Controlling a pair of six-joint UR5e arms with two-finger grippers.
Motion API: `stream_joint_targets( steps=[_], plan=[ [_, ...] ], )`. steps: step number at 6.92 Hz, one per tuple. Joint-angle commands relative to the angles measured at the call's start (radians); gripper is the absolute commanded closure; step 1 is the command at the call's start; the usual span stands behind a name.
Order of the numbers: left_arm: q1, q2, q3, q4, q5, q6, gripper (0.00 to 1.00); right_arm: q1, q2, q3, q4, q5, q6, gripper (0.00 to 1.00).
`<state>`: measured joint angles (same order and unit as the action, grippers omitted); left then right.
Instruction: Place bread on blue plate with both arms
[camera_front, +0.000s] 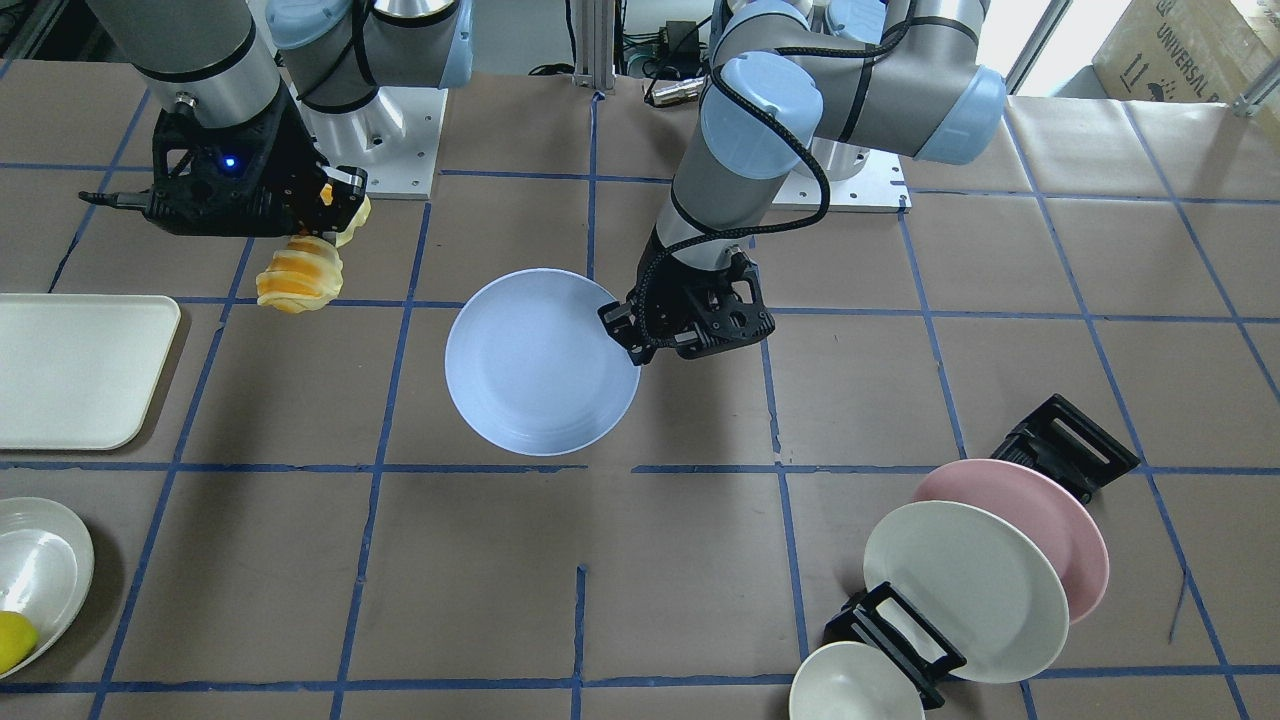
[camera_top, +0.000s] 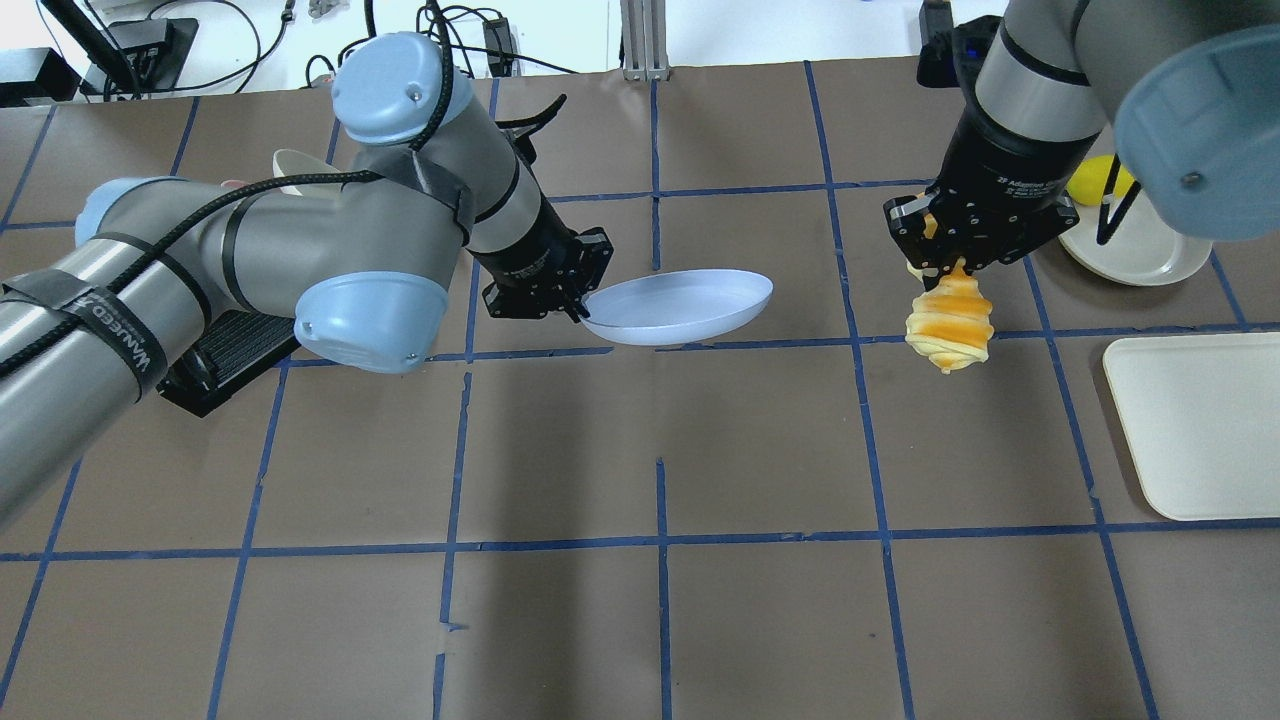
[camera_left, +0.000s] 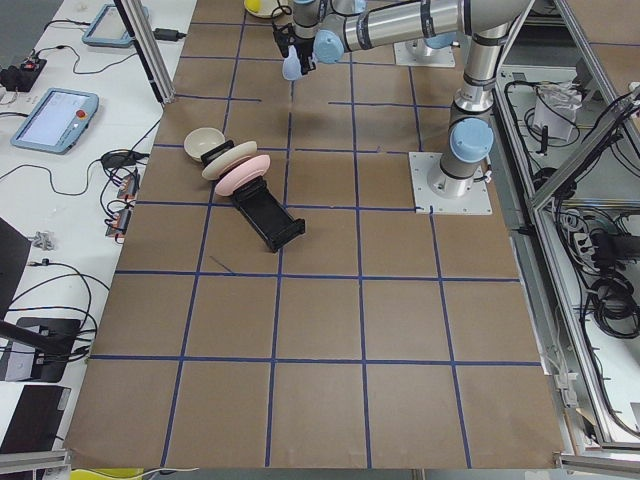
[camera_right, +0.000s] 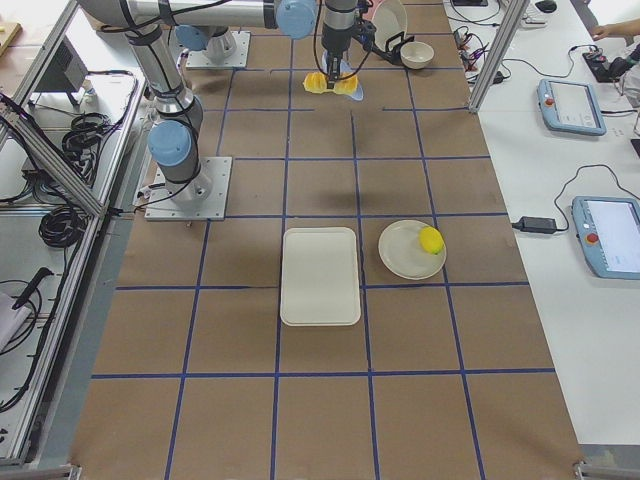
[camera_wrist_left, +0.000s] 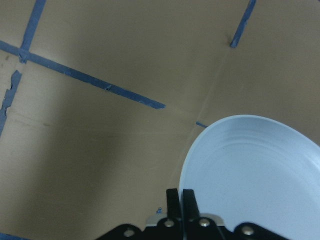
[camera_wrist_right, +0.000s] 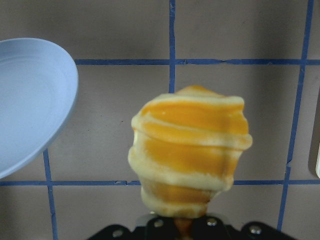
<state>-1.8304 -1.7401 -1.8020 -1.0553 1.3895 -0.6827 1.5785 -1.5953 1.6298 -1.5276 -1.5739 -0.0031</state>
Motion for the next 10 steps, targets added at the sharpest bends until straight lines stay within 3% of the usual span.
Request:
stream_joint_targets(
  steps=[1, 3, 4, 6, 7, 9, 10],
  plan=[
    [-0.020, 0.007, -0.005, 0.018, 0.063, -0.009, 0.00, 0.000, 0.002, -0.001, 0.001, 0.000, 0.000, 0.98],
    [-0.007, 0.002, 0.012, 0.023, 0.062, 0.000, 0.00, 0.002, 0.003, -0.002, 0.001, 0.003, 0.005, 0.98],
    [0.034, 0.001, 0.016, 0.021, 0.060, 0.137, 0.00, 0.012, 0.017, -0.001, 0.003, 0.015, 0.040, 0.98],
    [0.339, 0.011, 0.045, 0.012, 0.040, 0.668, 0.00, 0.159, 0.090, -0.001, -0.089, 0.015, 0.162, 0.98],
    [0.461, -0.002, 0.099, -0.056, -0.002, 0.813, 0.00, 0.225, 0.135, -0.001, -0.142, 0.017, 0.226, 0.98],
    [0.502, -0.019, 0.186, -0.178, 0.047, 0.835, 0.00, 0.305, 0.272, 0.007, -0.318, 0.070, 0.288, 0.98],
    [0.505, -0.044, 0.234, -0.221, 0.137, 0.844, 0.00, 0.358, 0.344, 0.007, -0.415, 0.080, 0.311, 0.98]
  ],
)
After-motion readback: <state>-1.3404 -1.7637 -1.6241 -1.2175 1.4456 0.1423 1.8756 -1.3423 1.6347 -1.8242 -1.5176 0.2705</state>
